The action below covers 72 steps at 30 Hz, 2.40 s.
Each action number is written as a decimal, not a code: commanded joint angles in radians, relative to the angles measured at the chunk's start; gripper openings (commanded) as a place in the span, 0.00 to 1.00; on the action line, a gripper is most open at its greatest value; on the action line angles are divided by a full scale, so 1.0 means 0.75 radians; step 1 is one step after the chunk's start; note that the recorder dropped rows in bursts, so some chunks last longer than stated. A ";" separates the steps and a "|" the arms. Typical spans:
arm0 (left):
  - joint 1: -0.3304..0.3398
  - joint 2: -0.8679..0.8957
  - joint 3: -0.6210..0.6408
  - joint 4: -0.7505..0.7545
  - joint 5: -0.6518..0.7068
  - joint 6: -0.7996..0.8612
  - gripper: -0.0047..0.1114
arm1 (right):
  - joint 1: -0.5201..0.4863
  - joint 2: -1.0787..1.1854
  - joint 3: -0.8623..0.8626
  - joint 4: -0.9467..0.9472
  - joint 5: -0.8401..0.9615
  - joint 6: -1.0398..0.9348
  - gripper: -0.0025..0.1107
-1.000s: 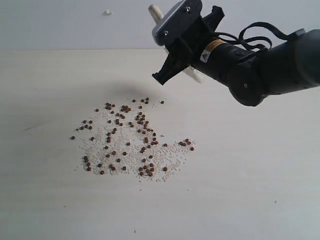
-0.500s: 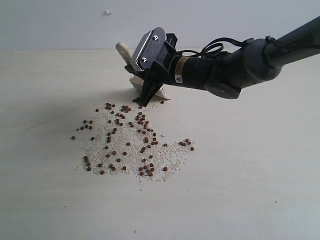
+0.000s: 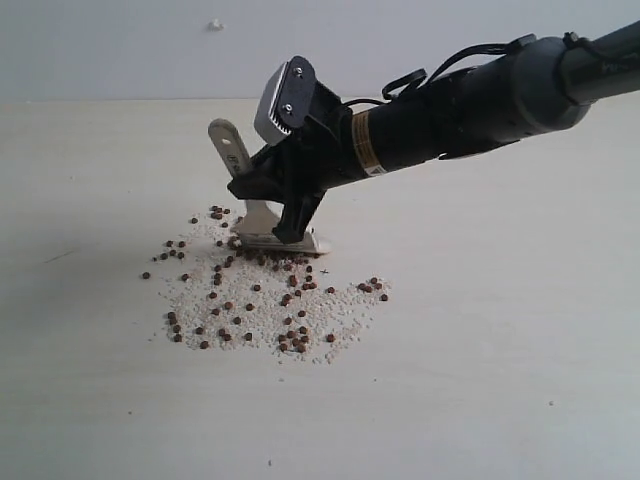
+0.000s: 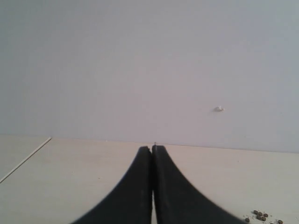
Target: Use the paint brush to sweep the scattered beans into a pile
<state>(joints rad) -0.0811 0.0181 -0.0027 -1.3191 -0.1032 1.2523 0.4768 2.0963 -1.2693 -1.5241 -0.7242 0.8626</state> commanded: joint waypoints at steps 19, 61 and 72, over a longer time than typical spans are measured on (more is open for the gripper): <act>-0.003 -0.008 0.004 -0.001 0.009 0.000 0.04 | -0.002 -0.199 0.007 0.090 0.004 -0.399 0.02; -0.003 -0.008 0.004 0.001 0.009 0.000 0.04 | 0.084 0.002 -0.430 -0.294 -0.359 0.024 0.02; -0.003 -0.008 0.004 0.001 0.009 0.000 0.04 | 0.263 0.326 -0.562 0.012 0.054 -0.486 0.02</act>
<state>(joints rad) -0.0811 0.0181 -0.0027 -1.3191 -0.1032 1.2523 0.6684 2.3018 -1.6448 -1.5522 -0.6990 0.5255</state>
